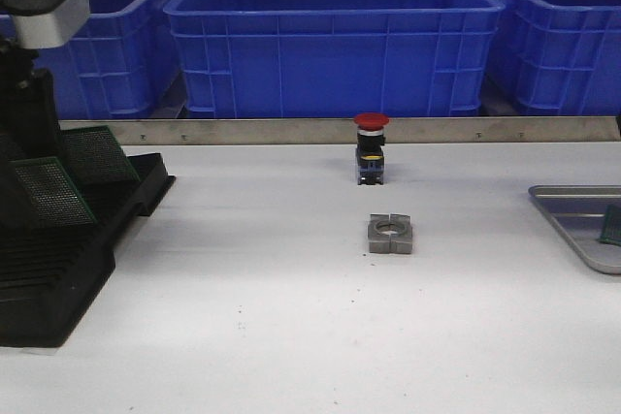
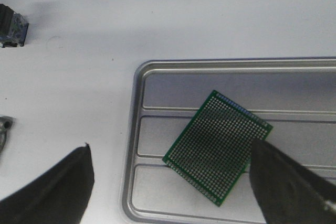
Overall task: Place circuit board on tray
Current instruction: 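Grasp another green board in the rack with the left gripper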
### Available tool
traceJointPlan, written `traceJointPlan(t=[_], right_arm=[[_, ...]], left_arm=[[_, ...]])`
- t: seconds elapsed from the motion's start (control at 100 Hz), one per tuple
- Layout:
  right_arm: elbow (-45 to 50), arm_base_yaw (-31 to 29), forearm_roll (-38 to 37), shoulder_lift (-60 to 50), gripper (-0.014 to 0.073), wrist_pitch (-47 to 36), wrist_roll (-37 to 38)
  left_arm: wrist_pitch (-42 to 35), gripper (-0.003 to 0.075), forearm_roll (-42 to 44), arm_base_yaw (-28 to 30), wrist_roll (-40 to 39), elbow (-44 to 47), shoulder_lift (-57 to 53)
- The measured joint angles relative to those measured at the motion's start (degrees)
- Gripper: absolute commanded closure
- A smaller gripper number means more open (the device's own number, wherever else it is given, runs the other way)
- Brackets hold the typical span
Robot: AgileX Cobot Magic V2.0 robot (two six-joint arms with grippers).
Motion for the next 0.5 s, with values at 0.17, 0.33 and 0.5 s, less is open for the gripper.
traceJointPlan(t=[0.17, 0.33, 0.5], right_arm=[[0.0, 0.0, 0.0, 0.0, -0.0028, 0.4, 0.0], [0.0, 0.0, 0.0, 0.0, -0.0028, 1.1, 0.0], [0.0, 0.0, 0.0, 0.0, -0.0028, 1.3, 0.0]], left_arm=[[-3.4, 0.0582, 1.1, 0.0, -1.7, 0.0, 2.3], [-4.9, 0.0737, 1.2, 0.0, -2.8, -0.1, 2.5], [-5.5, 0.0737, 1.8, 0.0, -2.8, -0.9, 2.5]])
